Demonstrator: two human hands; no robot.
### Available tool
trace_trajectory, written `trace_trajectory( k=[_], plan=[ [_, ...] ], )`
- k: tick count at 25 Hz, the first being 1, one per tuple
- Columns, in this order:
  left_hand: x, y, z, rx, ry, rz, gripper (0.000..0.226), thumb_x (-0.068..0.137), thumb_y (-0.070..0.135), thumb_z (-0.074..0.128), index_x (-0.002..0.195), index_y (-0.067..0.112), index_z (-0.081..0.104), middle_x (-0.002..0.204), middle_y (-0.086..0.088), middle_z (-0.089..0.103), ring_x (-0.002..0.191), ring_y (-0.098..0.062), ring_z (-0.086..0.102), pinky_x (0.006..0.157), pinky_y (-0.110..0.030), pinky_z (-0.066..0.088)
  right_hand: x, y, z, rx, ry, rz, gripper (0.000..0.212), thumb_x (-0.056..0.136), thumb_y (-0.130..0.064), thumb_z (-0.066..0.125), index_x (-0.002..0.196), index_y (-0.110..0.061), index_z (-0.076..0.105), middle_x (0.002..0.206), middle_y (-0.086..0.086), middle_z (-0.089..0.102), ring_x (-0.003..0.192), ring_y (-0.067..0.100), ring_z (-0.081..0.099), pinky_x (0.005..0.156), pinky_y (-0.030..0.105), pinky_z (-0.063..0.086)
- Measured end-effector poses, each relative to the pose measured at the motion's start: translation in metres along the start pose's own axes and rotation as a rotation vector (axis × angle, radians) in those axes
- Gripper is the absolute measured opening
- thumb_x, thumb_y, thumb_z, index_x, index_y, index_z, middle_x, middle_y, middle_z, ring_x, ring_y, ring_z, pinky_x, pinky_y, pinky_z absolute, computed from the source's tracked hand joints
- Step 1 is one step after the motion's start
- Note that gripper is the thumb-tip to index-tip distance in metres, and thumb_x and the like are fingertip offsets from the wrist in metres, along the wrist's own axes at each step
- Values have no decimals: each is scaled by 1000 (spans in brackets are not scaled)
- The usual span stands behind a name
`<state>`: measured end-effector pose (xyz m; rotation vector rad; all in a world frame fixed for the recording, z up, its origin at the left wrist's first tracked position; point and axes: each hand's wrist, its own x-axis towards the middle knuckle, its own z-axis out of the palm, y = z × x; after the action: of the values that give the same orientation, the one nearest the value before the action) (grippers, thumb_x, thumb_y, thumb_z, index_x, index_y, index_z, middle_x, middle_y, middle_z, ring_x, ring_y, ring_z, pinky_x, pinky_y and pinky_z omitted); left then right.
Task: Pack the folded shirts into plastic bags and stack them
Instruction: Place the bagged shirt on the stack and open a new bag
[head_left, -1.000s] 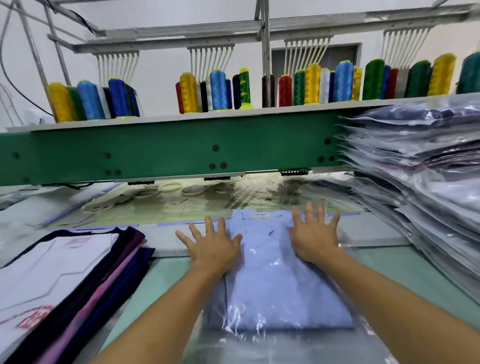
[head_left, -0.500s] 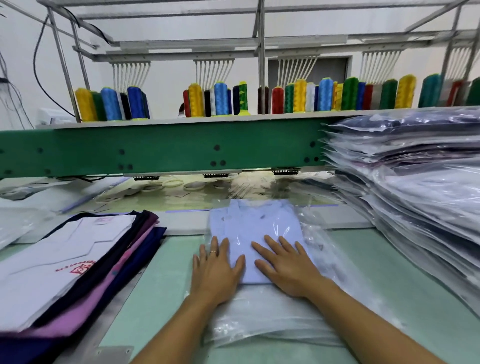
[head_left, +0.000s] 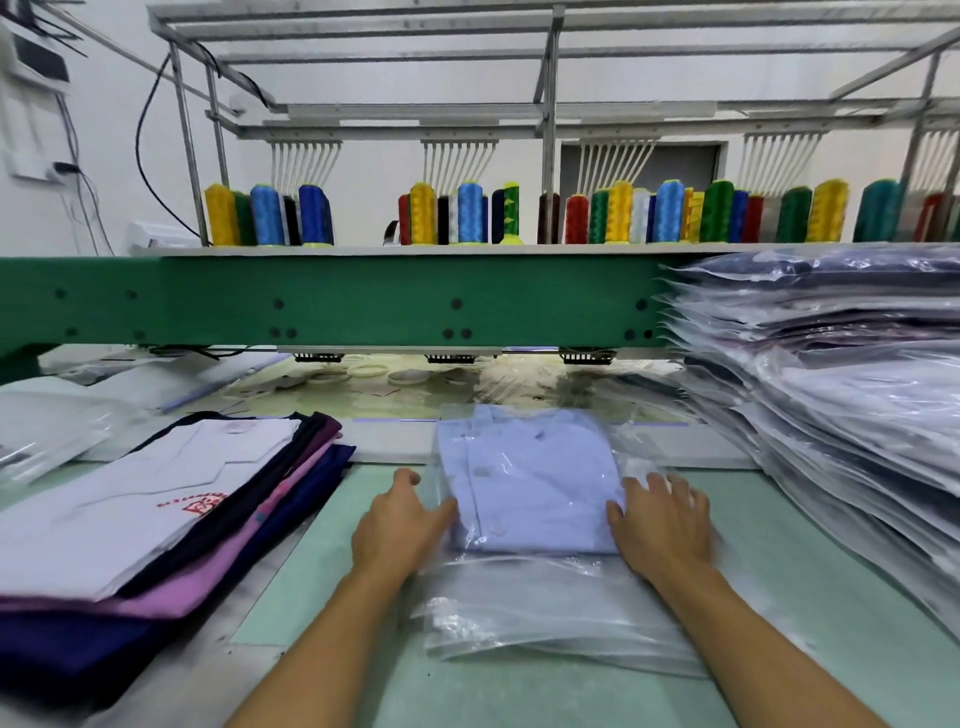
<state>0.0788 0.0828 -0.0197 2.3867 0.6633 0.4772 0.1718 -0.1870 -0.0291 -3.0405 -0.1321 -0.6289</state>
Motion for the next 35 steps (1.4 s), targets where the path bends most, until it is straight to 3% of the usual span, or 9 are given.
trace_trajectory(
  k=[2,4,7,9,15,18,22,31,35],
  plan=[
    [2,1,-8,-315,-29,-47,46,87,45,67,127,25,55,99,-5,72,88,-24,68,82,-37,54,-3,-8,-8,146,100,-145,43,98,-50,45,137,-34,54,140,-6,53,130,23,45,106,38,35],
    [2,0,-13,-356,-83,-31,36,87,39,67,120,26,57,83,-4,73,77,-21,69,77,-36,55,-13,-25,-18,373,132,-391,39,97,-48,52,134,-34,57,130,-11,56,122,17,49,99,35,39],
    [-1,-4,-16,-223,-208,49,33,88,32,65,119,29,54,73,0,72,66,-16,67,59,-28,47,-32,-50,-24,546,-51,-610,25,92,-52,57,114,-40,55,99,-16,51,96,6,50,77,29,44],
    [0,-3,-16,-377,-275,65,31,90,18,65,120,25,57,62,0,68,49,-14,58,48,-23,42,-36,-56,-21,451,-123,-681,21,89,-48,55,105,-38,46,87,-13,44,83,10,46,66,29,36],
    [-5,11,-17,-887,-450,-50,26,93,8,72,117,9,62,59,1,51,46,-11,42,44,-20,40,-36,-57,-25,376,-99,-608,14,82,-31,50,94,-32,43,88,-10,51,83,17,48,69,33,30],
    [-7,16,-14,-1040,-506,-67,29,92,7,72,119,7,61,63,-2,52,46,-9,44,45,-19,44,-44,-69,-32,314,199,-668,19,80,-42,49,96,-31,51,86,-11,56,80,16,48,71,35,35],
    [-11,22,-8,-1233,-510,-77,28,94,6,69,120,7,60,85,-14,64,49,-10,51,50,-20,51,-51,-88,-40,520,501,-683,21,95,-45,51,92,-27,60,84,-12,62,74,17,54,62,35,43],
    [-13,24,-2,-1261,-492,-39,27,92,7,70,116,9,60,75,-8,65,56,-12,57,53,-22,53,-49,-87,-43,575,580,-612,12,96,-32,62,87,-25,66,73,-10,60,66,17,54,55,36,46],
    [-16,26,1,-1212,-491,-31,25,92,7,70,115,10,61,87,-13,69,63,-17,58,61,-25,56,-55,-86,-47,595,503,-624,14,94,-38,59,88,-26,62,73,-12,60,68,13,54,56,32,46]
  ],
)
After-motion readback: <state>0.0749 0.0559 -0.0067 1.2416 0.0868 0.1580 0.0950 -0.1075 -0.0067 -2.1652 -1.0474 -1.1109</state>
